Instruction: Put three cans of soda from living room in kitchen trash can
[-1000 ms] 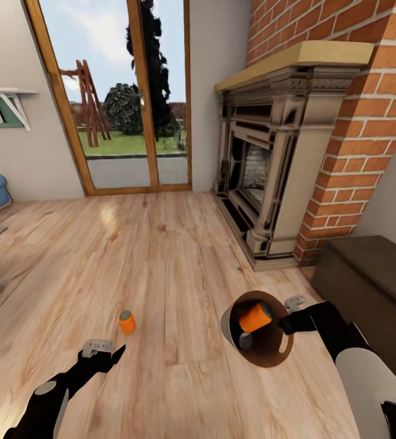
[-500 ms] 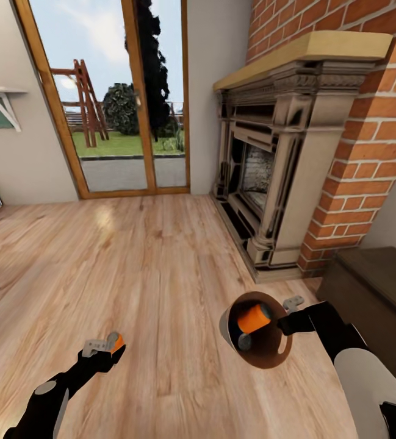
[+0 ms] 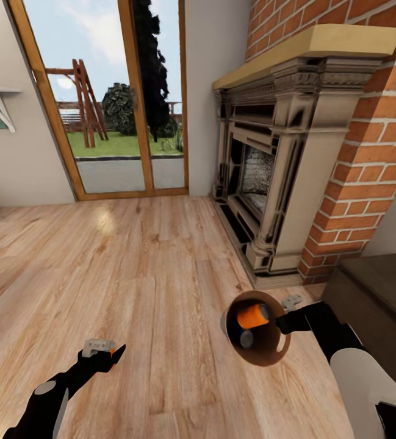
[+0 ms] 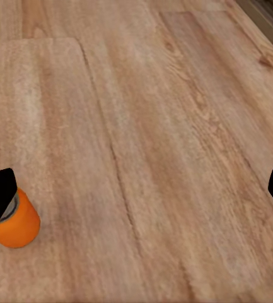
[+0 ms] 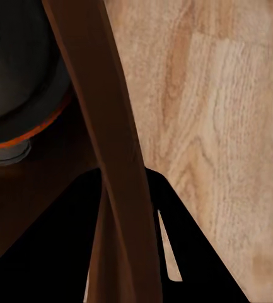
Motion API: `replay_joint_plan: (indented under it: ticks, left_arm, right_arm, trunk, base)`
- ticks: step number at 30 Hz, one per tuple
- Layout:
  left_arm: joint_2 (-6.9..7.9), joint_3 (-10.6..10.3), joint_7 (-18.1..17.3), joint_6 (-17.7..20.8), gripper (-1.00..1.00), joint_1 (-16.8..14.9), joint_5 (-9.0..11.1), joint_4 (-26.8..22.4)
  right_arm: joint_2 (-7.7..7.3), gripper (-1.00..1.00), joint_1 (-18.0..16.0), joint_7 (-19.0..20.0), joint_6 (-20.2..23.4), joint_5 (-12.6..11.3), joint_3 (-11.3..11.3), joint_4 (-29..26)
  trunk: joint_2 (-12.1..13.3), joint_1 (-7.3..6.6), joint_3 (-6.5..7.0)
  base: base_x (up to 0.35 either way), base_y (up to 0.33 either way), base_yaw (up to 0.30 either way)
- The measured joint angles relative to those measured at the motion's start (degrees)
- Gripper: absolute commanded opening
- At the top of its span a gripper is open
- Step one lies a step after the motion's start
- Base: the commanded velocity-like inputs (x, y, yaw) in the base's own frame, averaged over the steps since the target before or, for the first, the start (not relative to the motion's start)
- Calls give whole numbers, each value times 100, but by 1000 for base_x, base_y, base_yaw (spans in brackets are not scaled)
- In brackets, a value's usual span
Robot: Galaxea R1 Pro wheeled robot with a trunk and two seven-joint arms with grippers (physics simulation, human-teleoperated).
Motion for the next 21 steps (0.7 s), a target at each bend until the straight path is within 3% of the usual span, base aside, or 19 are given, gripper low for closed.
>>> replay_joint_plan:
  ticks: [7, 14, 21]
  left_arm:
    - [2, 1, 6, 4, 100, -5, -2, 0]
    - [-2, 1, 17, 41, 100, -7, -14, 22]
    - [23, 1, 25, 90, 100, -25, -24, 445]
  right_arm:
    - [35, -100, 0, -152, 6, -6, -1, 5]
    - [83, -100, 0, -252, 6, -11, -8, 9]
    - [92, -100, 0, -264, 5, -9, -21, 25]
  trunk:
    - [0, 0, 0]
    - [0, 0, -1]
    - [0, 0, -4]
  base:
    - [133, -1, 187]
    - [301, 0, 214]
    - [322, 0, 48]
